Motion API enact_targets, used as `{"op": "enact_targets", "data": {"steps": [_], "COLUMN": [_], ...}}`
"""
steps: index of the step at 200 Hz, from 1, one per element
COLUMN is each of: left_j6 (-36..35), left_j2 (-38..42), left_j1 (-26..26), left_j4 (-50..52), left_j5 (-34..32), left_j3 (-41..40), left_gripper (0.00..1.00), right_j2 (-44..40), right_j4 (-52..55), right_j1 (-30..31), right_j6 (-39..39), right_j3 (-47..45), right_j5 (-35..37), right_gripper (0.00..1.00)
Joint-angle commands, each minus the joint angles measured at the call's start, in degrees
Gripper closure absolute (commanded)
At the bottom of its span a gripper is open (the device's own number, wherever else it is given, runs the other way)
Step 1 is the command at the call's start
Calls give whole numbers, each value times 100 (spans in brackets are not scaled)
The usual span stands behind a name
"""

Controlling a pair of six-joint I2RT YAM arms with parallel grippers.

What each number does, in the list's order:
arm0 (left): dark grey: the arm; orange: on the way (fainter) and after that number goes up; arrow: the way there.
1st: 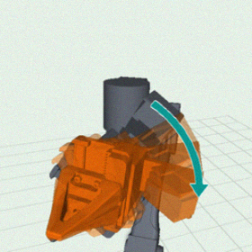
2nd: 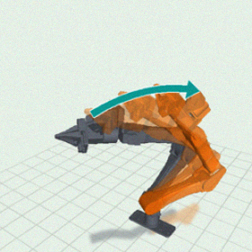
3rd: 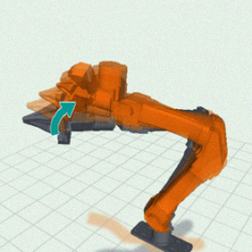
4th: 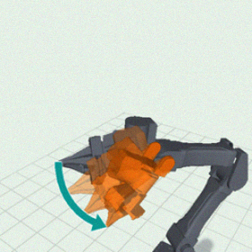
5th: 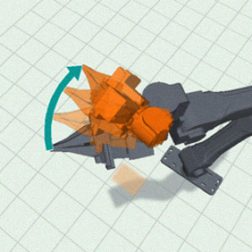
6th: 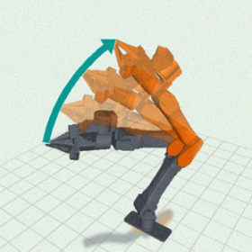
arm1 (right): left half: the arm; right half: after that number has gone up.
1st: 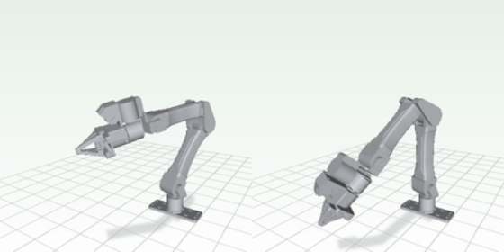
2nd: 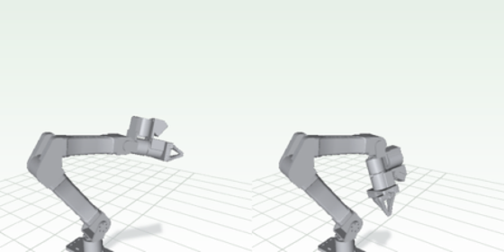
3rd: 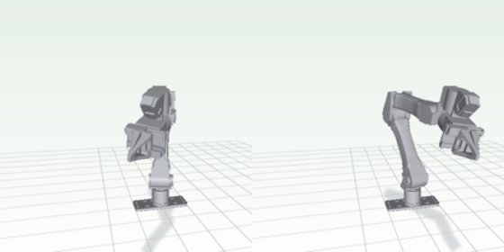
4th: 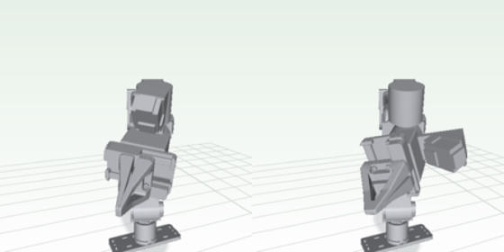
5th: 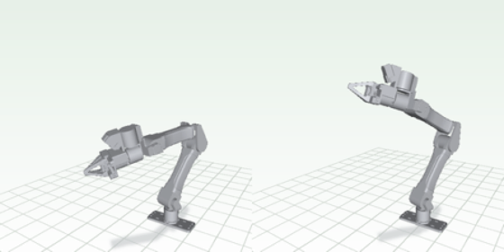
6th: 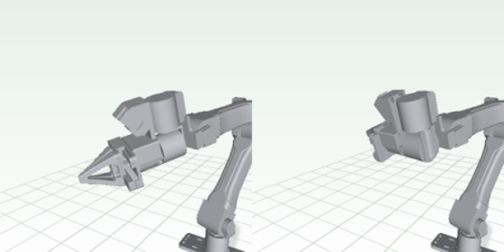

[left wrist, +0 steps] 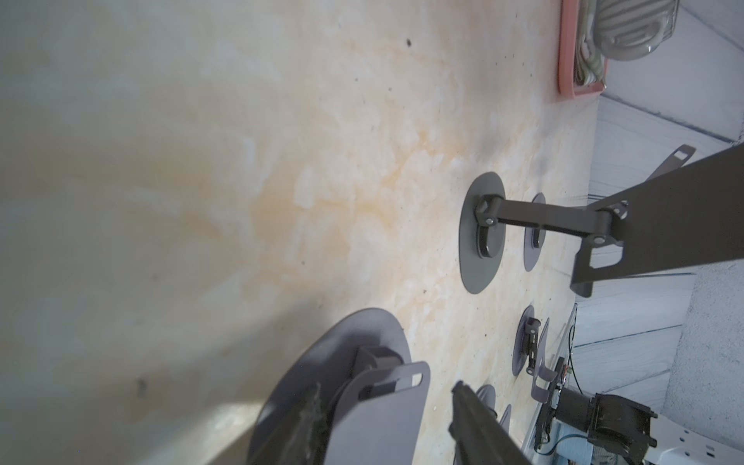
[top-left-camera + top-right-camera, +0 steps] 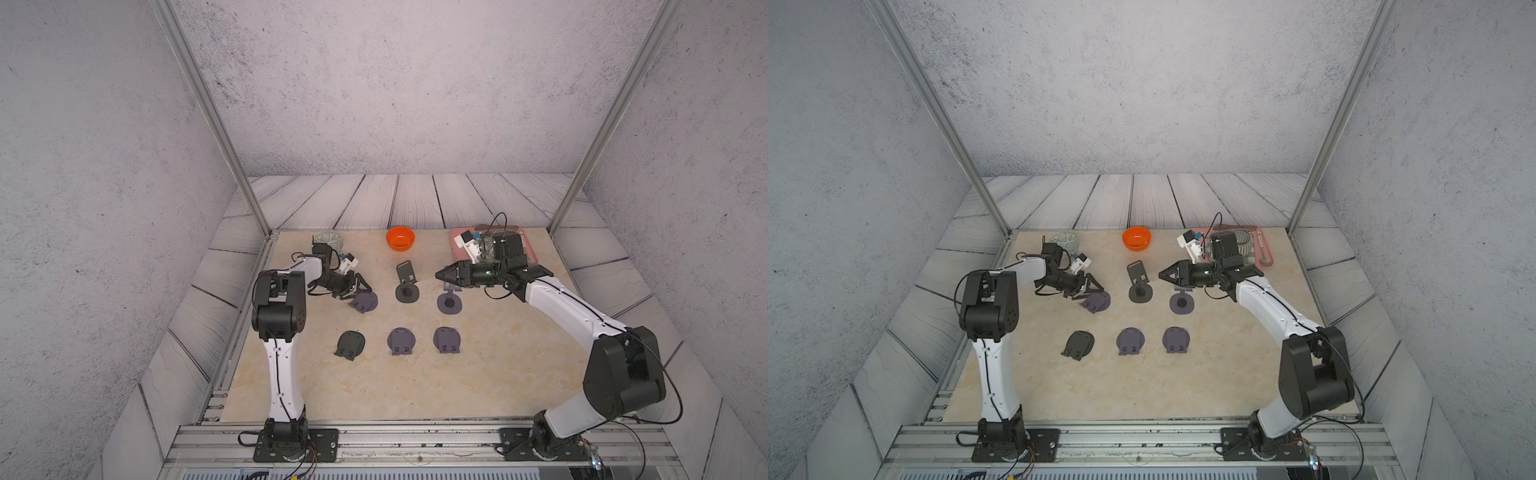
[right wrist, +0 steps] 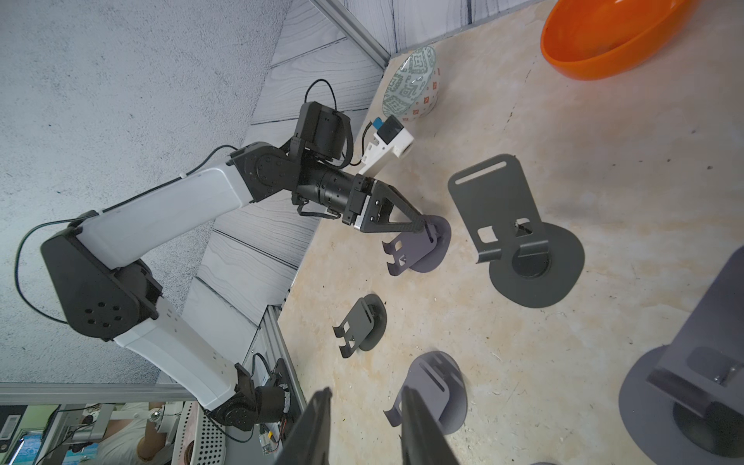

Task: Open the phone stand
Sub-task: Pick up the phone stand at the center of the board.

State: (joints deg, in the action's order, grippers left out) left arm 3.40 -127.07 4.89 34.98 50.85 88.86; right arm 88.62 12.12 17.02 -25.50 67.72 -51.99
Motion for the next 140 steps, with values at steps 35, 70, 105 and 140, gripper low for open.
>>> {"op": "enact_targets", "data": {"steps": [35, 70, 105, 140], "left_j6": [-129, -162, -174, -50], "left_j2": [-274, -290, -250, -38], "left_j1": [185, 226, 280, 281], "left_j4": [704, 820, 848, 694], "left_j5": [-293, -406, -504, -471], "left_j3": [110, 88, 50, -98], "left_gripper": [62, 76, 100, 100], "right_j2": [24, -18, -81, -126], "right_j4": [-96, -121, -135, -153], "right_j1": [-19, -23, -20, -26], "right_j6": [-65, -87, -96, -121], "right_j3": [30, -15, -57, -91], "right_j5": [-118, -94, -90, -89], "right_gripper": [67, 67, 67, 68]}}
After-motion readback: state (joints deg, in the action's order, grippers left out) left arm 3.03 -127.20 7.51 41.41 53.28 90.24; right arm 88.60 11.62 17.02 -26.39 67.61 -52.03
